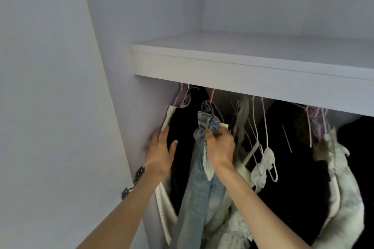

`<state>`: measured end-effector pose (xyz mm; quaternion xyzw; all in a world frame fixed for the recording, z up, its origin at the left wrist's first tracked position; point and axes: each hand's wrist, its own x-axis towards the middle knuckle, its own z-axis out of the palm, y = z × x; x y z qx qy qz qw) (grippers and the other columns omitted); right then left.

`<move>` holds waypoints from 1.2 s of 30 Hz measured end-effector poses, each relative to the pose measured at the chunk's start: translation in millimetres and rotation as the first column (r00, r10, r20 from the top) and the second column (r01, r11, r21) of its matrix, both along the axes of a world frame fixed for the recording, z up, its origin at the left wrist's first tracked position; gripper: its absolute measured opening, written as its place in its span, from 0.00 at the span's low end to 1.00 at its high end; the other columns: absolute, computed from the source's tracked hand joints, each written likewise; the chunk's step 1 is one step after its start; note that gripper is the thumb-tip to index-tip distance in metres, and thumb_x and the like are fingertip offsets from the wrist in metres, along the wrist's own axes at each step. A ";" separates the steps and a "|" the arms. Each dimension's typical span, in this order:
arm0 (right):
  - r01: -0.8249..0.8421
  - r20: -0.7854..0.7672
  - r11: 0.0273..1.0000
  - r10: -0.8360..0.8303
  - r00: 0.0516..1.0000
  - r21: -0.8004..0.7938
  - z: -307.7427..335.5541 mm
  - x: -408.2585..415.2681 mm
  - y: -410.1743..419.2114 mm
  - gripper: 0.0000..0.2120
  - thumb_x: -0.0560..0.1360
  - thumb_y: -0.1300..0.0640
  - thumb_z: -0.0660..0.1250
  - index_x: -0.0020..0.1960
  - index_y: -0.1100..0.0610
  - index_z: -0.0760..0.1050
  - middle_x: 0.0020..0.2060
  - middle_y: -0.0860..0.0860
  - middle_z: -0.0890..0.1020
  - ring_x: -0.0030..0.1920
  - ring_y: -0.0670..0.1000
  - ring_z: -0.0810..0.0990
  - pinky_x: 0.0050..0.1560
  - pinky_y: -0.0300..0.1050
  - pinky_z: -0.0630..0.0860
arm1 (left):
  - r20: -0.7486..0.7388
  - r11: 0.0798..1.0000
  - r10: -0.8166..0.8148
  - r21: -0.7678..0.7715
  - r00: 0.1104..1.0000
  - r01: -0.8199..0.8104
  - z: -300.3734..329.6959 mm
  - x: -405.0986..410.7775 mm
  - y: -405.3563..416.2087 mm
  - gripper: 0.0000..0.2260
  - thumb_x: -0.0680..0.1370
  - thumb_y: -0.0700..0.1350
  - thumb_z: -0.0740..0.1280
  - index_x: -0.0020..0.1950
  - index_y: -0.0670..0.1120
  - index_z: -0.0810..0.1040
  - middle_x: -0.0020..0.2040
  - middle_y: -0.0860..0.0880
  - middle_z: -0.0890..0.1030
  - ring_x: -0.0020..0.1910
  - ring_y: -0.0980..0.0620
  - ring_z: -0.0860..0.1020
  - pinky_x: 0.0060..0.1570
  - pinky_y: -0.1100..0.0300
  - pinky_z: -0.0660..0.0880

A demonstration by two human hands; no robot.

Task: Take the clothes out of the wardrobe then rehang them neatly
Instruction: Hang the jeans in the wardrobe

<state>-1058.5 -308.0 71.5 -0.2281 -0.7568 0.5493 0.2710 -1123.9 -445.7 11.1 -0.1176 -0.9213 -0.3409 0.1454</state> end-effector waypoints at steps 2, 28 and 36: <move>0.028 -0.054 1.000 -0.027 0.998 0.014 0.5 -8.1 2.4 0.17 0.76 0.60 0.65 0.32 0.54 0.62 0.28 0.48 0.69 0.28 0.44 0.68 0.29 0.39 0.59 | -0.012 0.999 0.034 -0.028 0.999 -0.034 1.0 -6.8 0.6 0.21 0.80 0.48 0.58 0.73 0.48 0.62 0.70 0.44 0.66 0.67 0.45 0.66 0.62 0.52 0.68; -0.370 0.236 0.869 0.304 0.923 0.327 -16.1 -101.8 -25.6 0.14 0.80 0.61 0.53 0.62 0.68 0.61 0.53 0.66 0.77 0.53 0.65 0.77 0.46 0.49 0.71 | -0.146 0.895 -0.152 0.399 0.978 0.199 -28.5 -5.1 -9.8 0.17 0.81 0.45 0.57 0.69 0.58 0.66 0.63 0.62 0.74 0.62 0.64 0.72 0.60 0.74 0.64; -0.510 0.308 0.800 0.423 0.852 0.314 -17.1 -104.5 -11.0 0.17 0.81 0.53 0.53 0.60 0.67 0.62 0.52 0.66 0.78 0.53 0.64 0.77 0.49 0.53 0.73 | -0.118 0.894 -0.242 0.359 0.963 0.269 -13.1 11.6 0.0 0.20 0.79 0.47 0.53 0.72 0.55 0.60 0.67 0.61 0.68 0.65 0.68 0.66 0.64 0.73 0.59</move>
